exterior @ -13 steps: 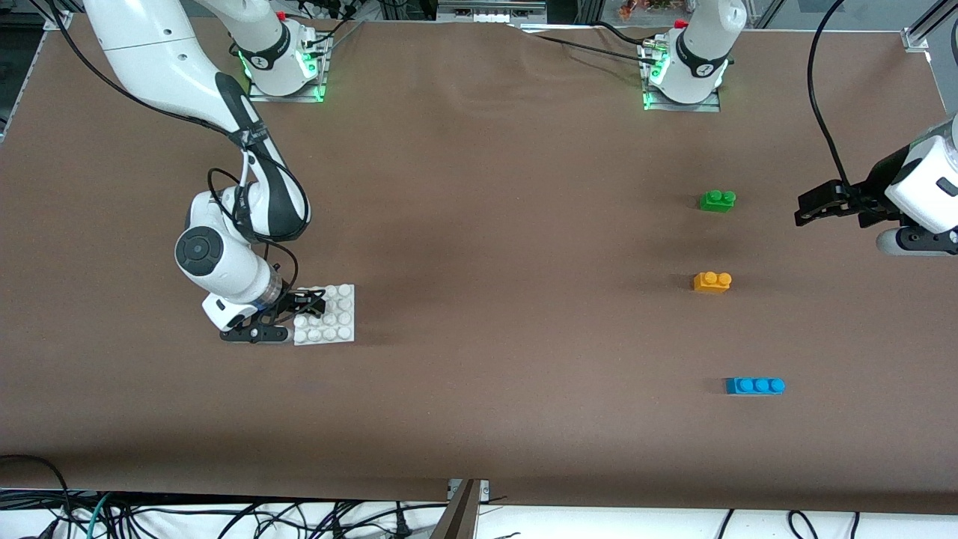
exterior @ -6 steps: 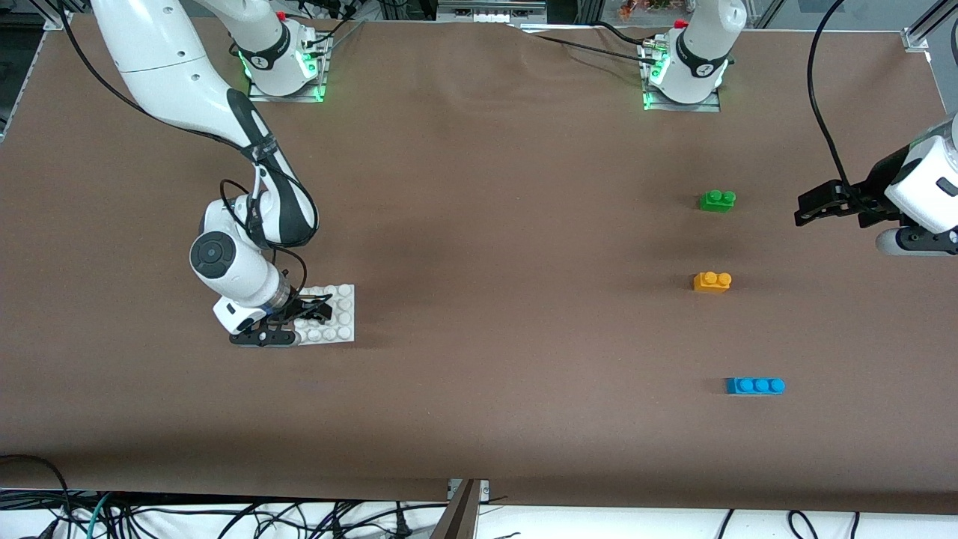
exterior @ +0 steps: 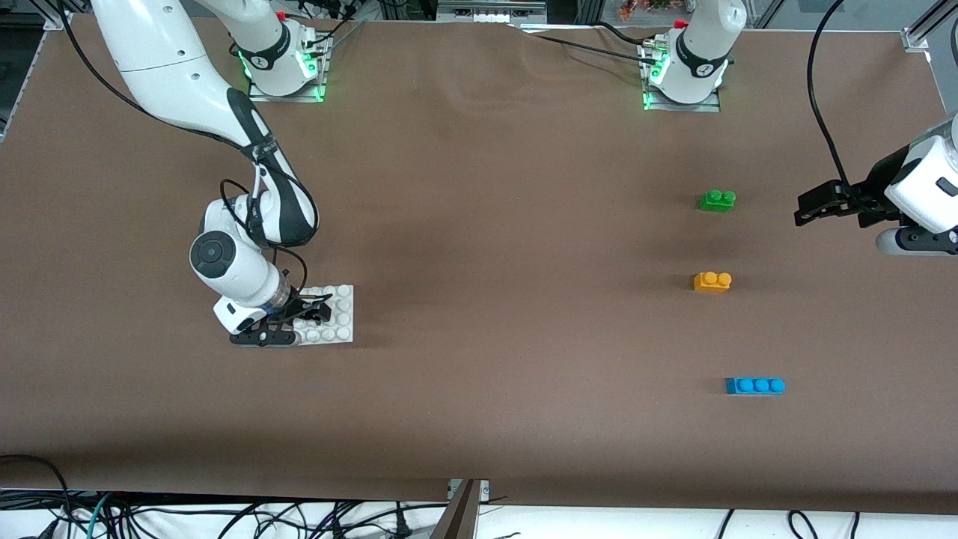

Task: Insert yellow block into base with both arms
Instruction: 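Slide the white base plate with the right gripper toward the table middle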

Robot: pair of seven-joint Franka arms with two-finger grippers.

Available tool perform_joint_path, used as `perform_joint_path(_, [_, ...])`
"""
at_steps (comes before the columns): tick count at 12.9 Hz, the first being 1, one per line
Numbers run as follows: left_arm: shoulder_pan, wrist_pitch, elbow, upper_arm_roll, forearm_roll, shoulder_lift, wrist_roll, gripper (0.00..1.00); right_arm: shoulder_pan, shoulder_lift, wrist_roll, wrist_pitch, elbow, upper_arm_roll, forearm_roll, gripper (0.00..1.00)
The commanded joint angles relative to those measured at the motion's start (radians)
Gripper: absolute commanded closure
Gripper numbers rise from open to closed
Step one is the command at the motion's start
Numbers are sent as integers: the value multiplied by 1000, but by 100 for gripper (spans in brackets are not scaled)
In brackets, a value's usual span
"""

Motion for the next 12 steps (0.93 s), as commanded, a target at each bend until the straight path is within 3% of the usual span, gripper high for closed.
perform_joint_path(1, [-4, -7, 27, 1, 8, 13, 20, 0, 11, 7, 24, 25, -9, 15, 17, 37])
perform_joint_path(6, [-4, -7, 27, 1, 8, 13, 20, 0, 87, 15, 148, 42, 3, 20, 16, 37])
perform_joint_path(12, [-4, -5, 27, 1, 8, 13, 20, 0, 221, 96, 316, 82, 76, 18, 11, 37])
